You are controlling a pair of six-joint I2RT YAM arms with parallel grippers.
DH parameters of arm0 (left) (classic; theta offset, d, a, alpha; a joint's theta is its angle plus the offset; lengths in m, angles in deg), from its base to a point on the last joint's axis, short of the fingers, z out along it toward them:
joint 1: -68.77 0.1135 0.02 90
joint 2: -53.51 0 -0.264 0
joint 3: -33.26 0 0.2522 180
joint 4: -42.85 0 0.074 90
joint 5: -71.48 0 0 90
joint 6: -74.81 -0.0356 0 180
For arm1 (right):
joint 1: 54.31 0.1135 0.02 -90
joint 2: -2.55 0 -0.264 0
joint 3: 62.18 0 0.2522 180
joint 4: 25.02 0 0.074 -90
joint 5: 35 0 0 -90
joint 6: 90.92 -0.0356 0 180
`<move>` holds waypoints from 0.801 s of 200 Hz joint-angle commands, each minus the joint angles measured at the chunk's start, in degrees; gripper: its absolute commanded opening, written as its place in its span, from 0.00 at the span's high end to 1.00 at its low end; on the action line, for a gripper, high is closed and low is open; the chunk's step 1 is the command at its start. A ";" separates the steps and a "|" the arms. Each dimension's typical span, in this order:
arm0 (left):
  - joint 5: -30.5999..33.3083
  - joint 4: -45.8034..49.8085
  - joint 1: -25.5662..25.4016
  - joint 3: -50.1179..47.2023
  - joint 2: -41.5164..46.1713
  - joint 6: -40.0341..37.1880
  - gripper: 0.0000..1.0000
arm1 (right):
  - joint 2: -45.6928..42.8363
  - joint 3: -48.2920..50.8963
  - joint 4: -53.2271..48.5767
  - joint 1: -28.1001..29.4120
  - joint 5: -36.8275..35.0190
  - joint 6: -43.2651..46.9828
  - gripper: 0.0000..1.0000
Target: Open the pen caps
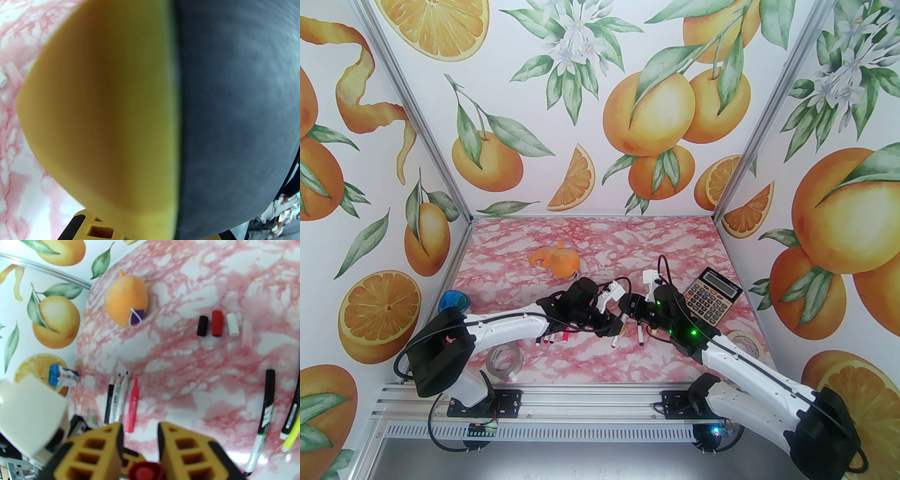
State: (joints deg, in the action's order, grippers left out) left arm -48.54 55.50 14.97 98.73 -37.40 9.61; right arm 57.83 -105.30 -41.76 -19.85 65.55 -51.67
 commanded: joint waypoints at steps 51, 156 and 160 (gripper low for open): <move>-0.50 -1.44 -0.17 0.72 -0.23 0.25 0.76 | -1.12 -1.22 -3.99 -0.20 -2.45 3.09 0.74; -2.21 -9.43 -1.35 -1.57 -1.30 4.39 0.54 | -3.02 -0.14 -2.28 -0.52 -3.75 -0.24 0.85; -2.23 -10.51 -1.54 -1.65 -1.56 4.92 0.53 | -3.20 -0.04 -1.94 -0.48 -3.62 -0.61 0.85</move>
State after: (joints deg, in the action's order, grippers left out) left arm -49.09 52.71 14.18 98.44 -37.62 11.64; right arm 56.22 -105.30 -44.71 -19.85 63.19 -50.05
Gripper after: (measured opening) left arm 0.448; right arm 0.200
